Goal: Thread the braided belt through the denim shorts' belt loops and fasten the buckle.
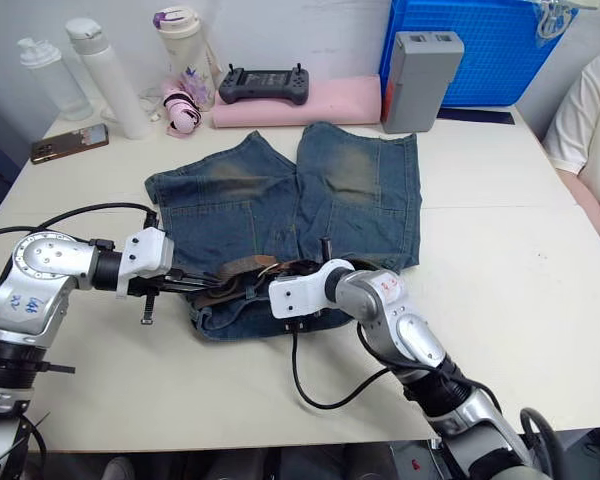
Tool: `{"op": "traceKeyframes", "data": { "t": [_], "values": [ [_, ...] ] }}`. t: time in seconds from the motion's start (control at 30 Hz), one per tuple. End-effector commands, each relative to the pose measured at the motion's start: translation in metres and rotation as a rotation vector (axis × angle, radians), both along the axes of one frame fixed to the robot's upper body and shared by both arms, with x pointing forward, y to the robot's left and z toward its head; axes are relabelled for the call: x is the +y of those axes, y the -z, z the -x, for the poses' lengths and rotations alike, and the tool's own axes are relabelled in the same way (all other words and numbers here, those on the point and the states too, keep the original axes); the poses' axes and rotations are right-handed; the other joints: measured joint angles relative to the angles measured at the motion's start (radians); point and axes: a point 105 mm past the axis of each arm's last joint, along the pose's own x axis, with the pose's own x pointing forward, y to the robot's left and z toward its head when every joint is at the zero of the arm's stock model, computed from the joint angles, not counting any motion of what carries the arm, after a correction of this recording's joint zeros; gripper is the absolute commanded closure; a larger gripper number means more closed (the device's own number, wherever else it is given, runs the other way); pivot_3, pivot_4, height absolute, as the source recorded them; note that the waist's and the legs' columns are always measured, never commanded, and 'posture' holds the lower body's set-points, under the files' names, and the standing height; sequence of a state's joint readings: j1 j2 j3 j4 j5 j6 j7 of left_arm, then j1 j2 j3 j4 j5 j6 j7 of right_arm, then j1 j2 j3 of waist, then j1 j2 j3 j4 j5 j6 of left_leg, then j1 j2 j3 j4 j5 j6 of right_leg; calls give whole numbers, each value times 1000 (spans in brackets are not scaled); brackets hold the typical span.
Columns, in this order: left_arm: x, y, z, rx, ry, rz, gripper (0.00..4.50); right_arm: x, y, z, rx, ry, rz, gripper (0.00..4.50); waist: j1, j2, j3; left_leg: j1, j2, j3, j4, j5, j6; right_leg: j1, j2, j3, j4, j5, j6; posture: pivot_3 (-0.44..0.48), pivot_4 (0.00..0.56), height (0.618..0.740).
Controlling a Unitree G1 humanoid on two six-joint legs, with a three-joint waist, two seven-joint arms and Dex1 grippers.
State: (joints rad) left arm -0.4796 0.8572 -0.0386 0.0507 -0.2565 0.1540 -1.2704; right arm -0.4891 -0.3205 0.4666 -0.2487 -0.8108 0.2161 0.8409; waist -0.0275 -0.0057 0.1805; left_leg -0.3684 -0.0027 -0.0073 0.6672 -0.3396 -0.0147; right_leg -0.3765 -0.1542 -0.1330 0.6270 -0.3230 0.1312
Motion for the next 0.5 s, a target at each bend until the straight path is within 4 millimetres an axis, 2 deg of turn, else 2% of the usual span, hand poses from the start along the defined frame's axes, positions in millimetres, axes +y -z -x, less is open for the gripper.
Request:
{"op": "traceKeyframes", "data": {
  "t": [0.03, 0.13, 0.17, 0.23, 0.5],
  "values": [
    [-5, -12, 1, -44, 5, 42, 4500, 9, 13, 15, 37, -21, 23, 4043, 0, 0, 0, 0, 0, 0, 0, 0, 0, 0, 0, 0, 0, 0, 0, 0, 150, 714],
    [-6, -12, 1, -44, 0, 49, 4500, 12, 15, 19, 56, -9, 21, 2858, 0, 0, 0, 0, 0, -1, 0, 0, 0, 0, 0, 0, 0, 0, 0, 0, 150, 714],
    [-6, -12, 1, -43, -1, 50, 4500, 12, 14, 19, 45, -7, 24, 2251, 0, 0, 0, 0, 0, -1, 0, 0, 0, 0, 0, 1, 0, 0, 0, 0, 150, 714],
    [-7, -12, 1, -42, -2, 51, 4500, 11, 9, 19, 23, -7, 32, 1518, 0, 0, 0, 0, 0, -1, 0, 0, -1, 0, 0, 0, 0, 0, 0, 0, 150, 714],
    [-7, -12, -1, -41, -13, 53, 4500, 3, -16, 24, -28, 36, 23, 1518, 3, 0, 0, -1, 0, -1, 0, -1, -1, -1, 1, 1, 0, 0, 0, 0, 150, 714]
  ]
}}
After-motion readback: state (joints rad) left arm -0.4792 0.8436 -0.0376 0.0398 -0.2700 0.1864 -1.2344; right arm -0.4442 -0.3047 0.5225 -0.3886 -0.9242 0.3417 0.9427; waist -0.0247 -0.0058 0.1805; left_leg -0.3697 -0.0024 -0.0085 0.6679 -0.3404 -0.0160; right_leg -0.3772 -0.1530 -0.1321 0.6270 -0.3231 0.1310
